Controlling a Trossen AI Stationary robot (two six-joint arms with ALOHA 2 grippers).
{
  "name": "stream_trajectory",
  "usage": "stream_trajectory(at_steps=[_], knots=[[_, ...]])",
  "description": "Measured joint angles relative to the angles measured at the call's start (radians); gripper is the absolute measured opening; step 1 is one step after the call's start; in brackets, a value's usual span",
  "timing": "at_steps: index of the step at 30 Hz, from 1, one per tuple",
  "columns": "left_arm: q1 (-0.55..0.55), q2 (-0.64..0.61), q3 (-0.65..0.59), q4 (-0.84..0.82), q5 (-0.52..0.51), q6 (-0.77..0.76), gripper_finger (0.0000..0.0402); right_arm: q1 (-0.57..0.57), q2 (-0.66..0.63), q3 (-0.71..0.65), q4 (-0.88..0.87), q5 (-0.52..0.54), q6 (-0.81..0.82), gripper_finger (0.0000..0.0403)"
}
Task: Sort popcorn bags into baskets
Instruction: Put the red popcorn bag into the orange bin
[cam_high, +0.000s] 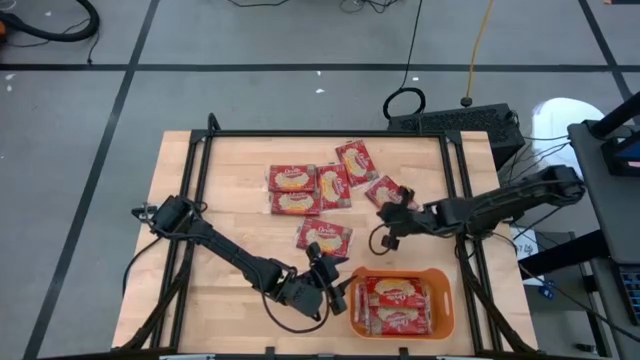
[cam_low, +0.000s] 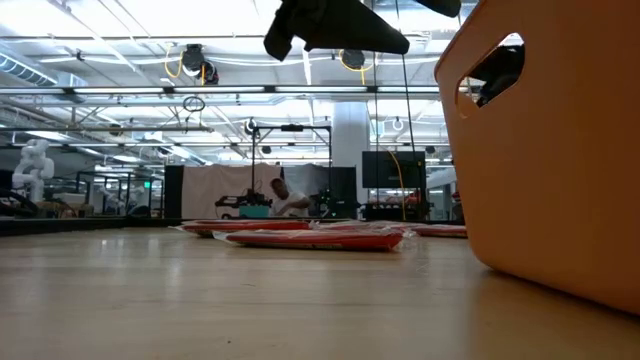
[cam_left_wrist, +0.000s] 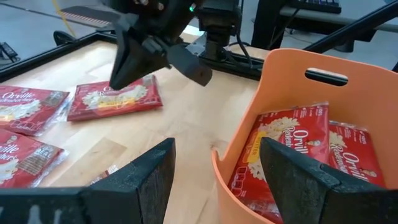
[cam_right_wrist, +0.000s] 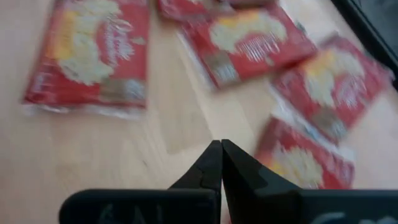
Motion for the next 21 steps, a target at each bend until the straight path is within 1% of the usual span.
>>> stream_trajectory(at_steps=[3,5,8,10,15,21], knots=[[0.000,0.000,0.000,0.000,0.000,-0.007,0.0239,-0.073,-0.029,0.000,-0.115,0.001,0.074,0.0007],[0.000,0.000,0.000,0.000,0.000,-0.008,0.0239,-0.136,-0.037,0.000,-0.204,-0.002,0.137,0.0021],[0.000,0.000,0.000,0.000,0.000,-0.024,0.0239,-0.215,-0.040,0.000,-0.320,-0.045,0.183,0.0054],[0.000,0.000,0.000,0.000,0.000,-0.027,0.0239,-0.249,-0.039,0.000,-0.370,-0.105,0.166,0.0081],[-0.001,0.000,0.000,0.001,0.003,-0.029,0.0239,-0.293,-0.039,-0.012,-0.376,-0.185,0.110,0.0156],[-0.001,0.000,0.000,0.001,0.003,-0.029,0.0239,-0.366,-0.039,-0.057,-0.354,-0.153,0.111,0.0237]])
